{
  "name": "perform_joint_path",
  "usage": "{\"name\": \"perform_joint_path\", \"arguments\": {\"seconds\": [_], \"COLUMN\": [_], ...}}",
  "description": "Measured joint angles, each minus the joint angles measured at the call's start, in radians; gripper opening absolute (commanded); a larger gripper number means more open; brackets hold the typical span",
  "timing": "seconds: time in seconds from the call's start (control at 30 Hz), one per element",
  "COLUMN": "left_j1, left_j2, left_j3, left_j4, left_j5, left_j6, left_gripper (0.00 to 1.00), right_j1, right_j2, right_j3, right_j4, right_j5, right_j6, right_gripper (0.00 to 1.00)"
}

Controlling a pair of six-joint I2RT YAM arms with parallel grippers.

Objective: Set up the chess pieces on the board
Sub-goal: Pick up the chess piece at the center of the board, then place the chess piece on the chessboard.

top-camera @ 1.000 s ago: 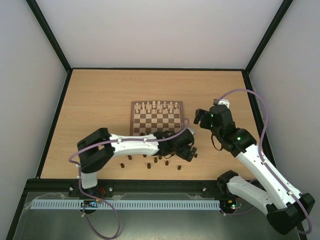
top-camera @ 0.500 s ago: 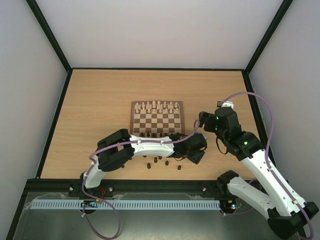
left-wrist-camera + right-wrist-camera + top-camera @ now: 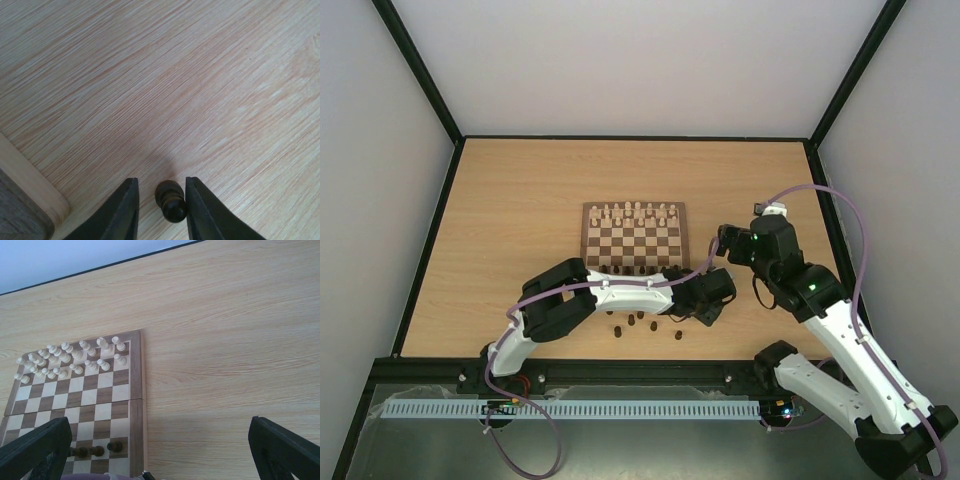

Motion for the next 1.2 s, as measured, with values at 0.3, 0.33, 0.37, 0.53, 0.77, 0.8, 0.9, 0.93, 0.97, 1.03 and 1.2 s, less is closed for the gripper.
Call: {"name": "perform_joint_path", "arguments": {"seconds": [0.3,0.33,0.37,0.53,0.77,0.8,0.9,0.93,0.97,1.03,1.2], "left_j1": [0.000,0.000,0.000,0.000,-0.003,-0.003,-0.004,-0.003,-0.002,0.008,0.069], "left_j2": [0.000,0.000,0.000,-0.011,-0.195,-0.231,-0.325,-0.358,-0.389,-0.439,-0.544], "left_j3": [0.000,0.000,0.000,-0.017,-0.224,-0.245,-0.282,-0.292,-0.297,-0.299,-0.325], "left_j4": [-0.003,-0.003,-0.003,-0.003,-0.039,-0.050,-0.065,-0.068,-0.072,-0.079,-0.101], "left_j5": [-0.002,-0.002,-0.002,-0.026,-0.072,-0.078,-0.100,-0.107,-0.114,-0.128,-0.158], "left_j6": [0.001,0.003,-0.001,-0.002,-0.018,-0.022,-0.033,-0.034,-0.036,-0.037,-0.039], "left_gripper": [0.05,0.04,0.04,0.02,0.02,0.02,0.03,0.03,0.03,0.04,0.04], "right_j1": [0.000,0.000,0.000,0.000,0.000,0.000,0.000,0.000,0.000,0.000,0.000], "right_j2": [-0.006,-0.006,-0.007,-0.016,-0.042,-0.045,-0.050,-0.052,-0.052,-0.052,-0.050], "right_j3": [-0.002,-0.002,-0.002,-0.004,-0.006,-0.006,-0.007,-0.007,-0.008,-0.008,-0.008], "right_j4": [0.000,0.000,0.000,0.000,0.001,0.001,0.001,0.001,0.001,0.001,0.002], "right_j5": [-0.003,-0.003,-0.002,-0.002,-0.002,-0.002,-0.002,-0.002,-0.002,-0.003,-0.006], "right_j6": [0.000,0.000,0.000,0.000,0.001,0.001,0.001,0.001,0.001,0.001,0.001], "right_gripper": [0.96,0.96,0.96,0.96,0.96,0.96,0.96,0.96,0.96,0.96,0.96]}}
